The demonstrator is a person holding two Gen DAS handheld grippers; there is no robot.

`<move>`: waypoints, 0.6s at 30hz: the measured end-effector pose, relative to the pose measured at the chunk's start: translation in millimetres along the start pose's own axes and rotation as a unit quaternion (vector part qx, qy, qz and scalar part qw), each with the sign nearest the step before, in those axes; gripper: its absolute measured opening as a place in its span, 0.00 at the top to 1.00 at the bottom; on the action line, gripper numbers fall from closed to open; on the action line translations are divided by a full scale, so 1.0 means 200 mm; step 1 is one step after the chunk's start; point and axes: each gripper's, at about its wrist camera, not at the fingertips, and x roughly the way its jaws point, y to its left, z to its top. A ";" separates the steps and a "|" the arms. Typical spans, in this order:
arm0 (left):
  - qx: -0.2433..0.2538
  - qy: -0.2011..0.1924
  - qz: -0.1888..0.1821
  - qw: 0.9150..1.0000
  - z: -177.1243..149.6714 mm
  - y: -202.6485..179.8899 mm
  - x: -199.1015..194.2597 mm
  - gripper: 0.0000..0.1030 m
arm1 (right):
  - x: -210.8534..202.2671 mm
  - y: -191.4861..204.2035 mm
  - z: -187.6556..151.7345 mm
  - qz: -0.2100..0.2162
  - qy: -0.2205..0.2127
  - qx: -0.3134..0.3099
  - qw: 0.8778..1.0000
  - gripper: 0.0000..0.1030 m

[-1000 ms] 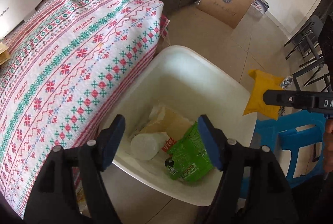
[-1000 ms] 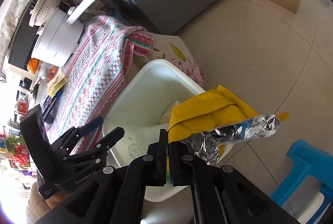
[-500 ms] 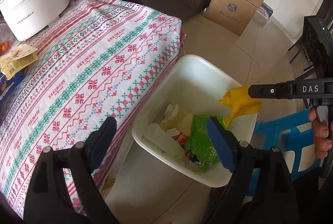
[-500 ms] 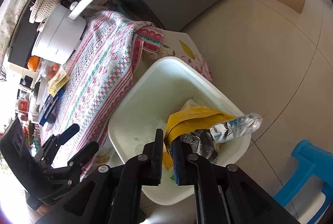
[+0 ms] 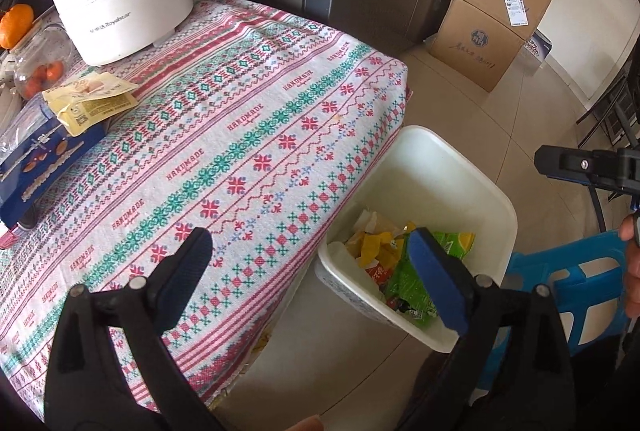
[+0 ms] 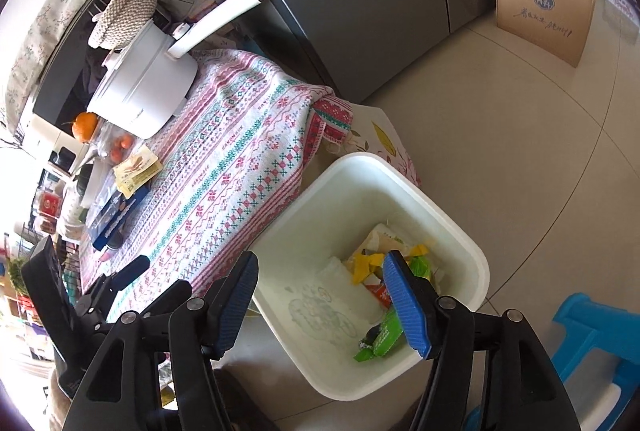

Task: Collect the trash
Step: 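Move the left tool back over the table toward the blue biscuit box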

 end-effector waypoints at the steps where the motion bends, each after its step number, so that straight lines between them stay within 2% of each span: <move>1: -0.005 -0.002 0.002 1.000 0.00 0.02 -0.01 0.05 | -0.01 0.02 0.00 -0.002 -0.003 -0.005 1.000 0.34; 7: -0.033 -0.015 0.015 0.999 0.03 0.15 -0.10 0.05 | -0.02 0.10 0.01 -0.024 -0.024 -0.031 0.999 0.31; 13: -0.054 -0.027 0.041 0.997 0.13 0.36 -0.23 0.05 | -0.05 0.21 0.05 -0.017 -0.057 -0.056 0.997 0.23; 18: -0.041 -0.034 0.078 0.995 0.17 0.57 -0.32 0.04 | -0.03 0.33 0.07 0.002 -0.072 -0.061 0.996 0.20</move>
